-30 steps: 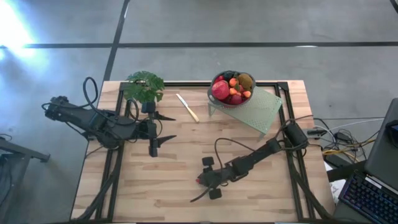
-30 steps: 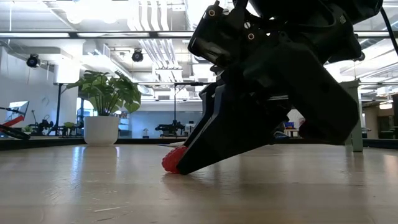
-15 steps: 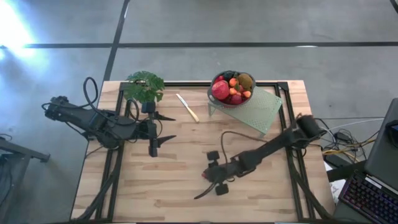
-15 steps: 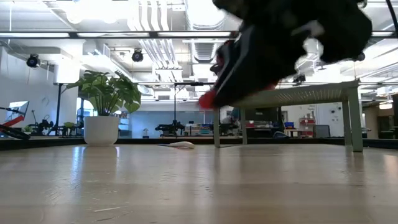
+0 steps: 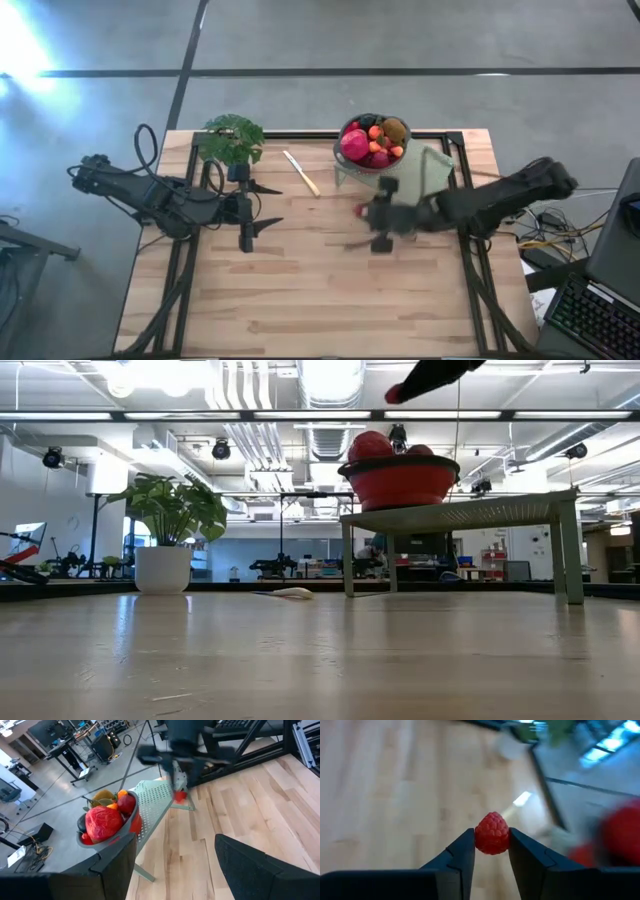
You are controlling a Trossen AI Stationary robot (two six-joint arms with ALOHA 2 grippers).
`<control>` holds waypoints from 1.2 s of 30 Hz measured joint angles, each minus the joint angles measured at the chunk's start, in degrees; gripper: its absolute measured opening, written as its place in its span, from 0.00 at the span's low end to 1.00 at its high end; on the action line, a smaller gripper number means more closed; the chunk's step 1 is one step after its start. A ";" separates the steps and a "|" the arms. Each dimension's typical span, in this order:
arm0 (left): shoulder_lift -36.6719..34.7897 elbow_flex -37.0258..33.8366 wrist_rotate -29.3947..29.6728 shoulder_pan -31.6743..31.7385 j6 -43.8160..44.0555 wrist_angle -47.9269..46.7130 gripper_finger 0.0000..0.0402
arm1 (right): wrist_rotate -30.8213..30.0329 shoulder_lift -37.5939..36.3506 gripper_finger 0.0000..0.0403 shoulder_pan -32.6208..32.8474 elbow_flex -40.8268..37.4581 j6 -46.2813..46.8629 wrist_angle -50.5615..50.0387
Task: Pick & Place Fruit
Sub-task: Put the raspberry into the red gray colander on the shelf
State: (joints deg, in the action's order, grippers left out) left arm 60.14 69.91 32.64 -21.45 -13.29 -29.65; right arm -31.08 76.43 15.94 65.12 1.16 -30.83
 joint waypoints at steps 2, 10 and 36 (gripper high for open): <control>0.00 0.00 0.00 0.00 -0.01 -0.02 0.68 | -0.44 -3.56 0.24 -2.82 -0.11 -1.10 -1.17; 0.02 0.00 0.00 0.00 -0.01 0.00 0.68 | -0.48 -13.50 0.26 -15.76 -0.25 -3.67 -3.09; 0.00 0.00 0.00 0.00 -0.01 0.00 0.68 | 5.85 -15.24 0.26 -34.92 -3.76 -3.45 -9.82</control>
State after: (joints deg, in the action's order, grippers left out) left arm 60.14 69.91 32.64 -21.45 -13.30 -29.65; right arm -25.23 61.19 -18.98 61.36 -2.29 -40.65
